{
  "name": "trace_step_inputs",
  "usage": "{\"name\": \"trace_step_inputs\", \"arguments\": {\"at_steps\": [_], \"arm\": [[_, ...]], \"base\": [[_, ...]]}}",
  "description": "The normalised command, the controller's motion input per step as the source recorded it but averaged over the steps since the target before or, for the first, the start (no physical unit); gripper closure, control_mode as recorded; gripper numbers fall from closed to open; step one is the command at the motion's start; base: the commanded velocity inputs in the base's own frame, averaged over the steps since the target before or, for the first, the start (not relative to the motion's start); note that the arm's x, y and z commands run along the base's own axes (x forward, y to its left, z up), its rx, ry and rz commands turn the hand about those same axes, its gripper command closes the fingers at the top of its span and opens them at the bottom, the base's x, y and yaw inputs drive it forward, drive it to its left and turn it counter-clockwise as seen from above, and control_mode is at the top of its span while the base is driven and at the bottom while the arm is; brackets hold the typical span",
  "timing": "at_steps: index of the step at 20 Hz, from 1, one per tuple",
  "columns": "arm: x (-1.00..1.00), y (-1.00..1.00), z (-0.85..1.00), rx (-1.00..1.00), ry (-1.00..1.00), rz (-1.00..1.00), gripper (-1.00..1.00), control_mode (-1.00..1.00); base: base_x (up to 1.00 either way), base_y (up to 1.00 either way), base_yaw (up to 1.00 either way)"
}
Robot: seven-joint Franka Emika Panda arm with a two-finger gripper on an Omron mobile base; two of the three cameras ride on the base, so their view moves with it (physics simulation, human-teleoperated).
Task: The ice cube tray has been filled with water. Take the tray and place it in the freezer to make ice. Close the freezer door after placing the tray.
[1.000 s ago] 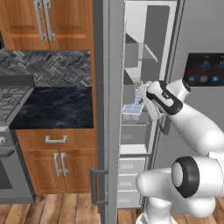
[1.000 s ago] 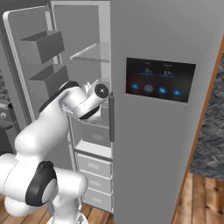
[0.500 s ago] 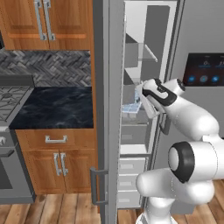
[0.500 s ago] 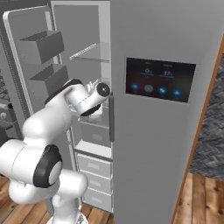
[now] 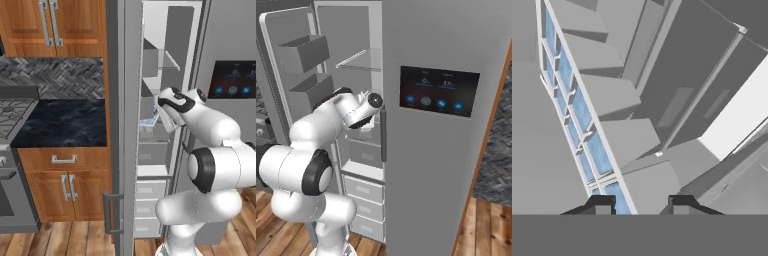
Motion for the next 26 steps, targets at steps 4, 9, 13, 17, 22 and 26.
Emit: {"name": "trace_step_inputs", "arguments": {"at_steps": [4, 9, 13, 17, 22, 26], "arm": [[0.33, 0.00, -0.01, 0.00, 0.00, -0.01, 1.00, -1.00], [0.31, 0.00, -0.02, 0.00, 0.00, -0.01, 1.00, -1.00], [0.30, 0.00, -0.09, 0.00, 0.00, 0.00, 1.00, -1.00], [0.33, 0.00, -0.10, 0.00, 0.00, 0.00, 1.00, -1.00], [0.36, 0.00, -0.09, 0.00, 0.00, 0.00, 1.00, -1.00], [0.35, 0.00, -0.07, 0.00, -0.01, -0.01, 1.00, -1.00]], "base": [[0.00, 0.00, 0.00], [0.00, 0.00, 0.00], [0.00, 0.00, 0.00], [0.00, 0.00, 0.00], [0.00, 0.00, 0.00], [0.00, 0.00, 0.00]]}}
